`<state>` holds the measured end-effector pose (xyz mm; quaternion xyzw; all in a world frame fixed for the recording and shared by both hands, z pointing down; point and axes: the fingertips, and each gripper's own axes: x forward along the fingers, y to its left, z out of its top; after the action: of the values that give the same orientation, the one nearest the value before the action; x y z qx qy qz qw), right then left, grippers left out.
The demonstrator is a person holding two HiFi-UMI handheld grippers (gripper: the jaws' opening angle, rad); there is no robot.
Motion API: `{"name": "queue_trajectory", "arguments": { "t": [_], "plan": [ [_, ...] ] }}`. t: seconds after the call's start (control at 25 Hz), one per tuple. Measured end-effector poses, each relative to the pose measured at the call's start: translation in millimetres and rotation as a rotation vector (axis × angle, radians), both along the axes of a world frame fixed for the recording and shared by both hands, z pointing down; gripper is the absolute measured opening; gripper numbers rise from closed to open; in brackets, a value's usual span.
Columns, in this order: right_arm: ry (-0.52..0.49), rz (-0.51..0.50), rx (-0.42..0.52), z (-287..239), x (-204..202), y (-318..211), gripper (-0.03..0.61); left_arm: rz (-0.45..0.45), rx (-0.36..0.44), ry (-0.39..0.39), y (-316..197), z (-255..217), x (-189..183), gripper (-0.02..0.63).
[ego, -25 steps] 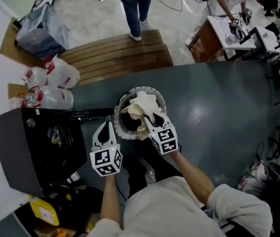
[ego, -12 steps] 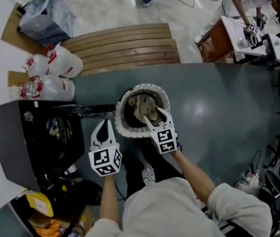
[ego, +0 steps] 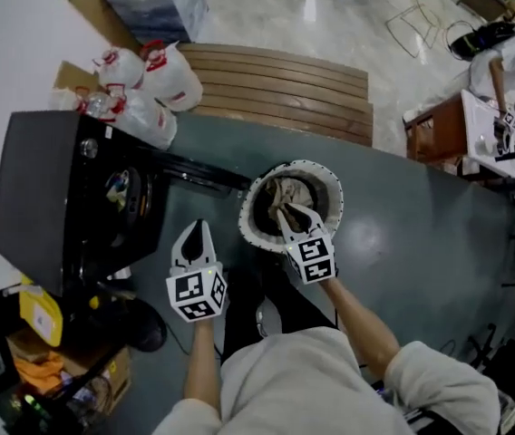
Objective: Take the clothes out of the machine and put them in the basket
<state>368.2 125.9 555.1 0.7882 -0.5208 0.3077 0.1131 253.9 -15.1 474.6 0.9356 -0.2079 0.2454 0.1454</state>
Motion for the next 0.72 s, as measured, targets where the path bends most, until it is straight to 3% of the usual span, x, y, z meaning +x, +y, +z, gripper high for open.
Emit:
{"name": "queue_trajectory", "arguments": {
  "t": [0.2,0.44,0.72],
  "plan": [
    [0.014,-0.210,0.015,-13,-71,-85,0.049,-0.197,0.000,0.015,-59,-1,-92,0.018],
    [0.034,-0.465,0.003,-35,-198,-194,0.037,-0.413,-0.007,0.038,-137,-12,-231,0.018],
    [0.072,-0.651,0.024,-43,-312,-256,0.026,-0.562,0.023,0.045,-171,0,-351,0.018]
  ]
}}
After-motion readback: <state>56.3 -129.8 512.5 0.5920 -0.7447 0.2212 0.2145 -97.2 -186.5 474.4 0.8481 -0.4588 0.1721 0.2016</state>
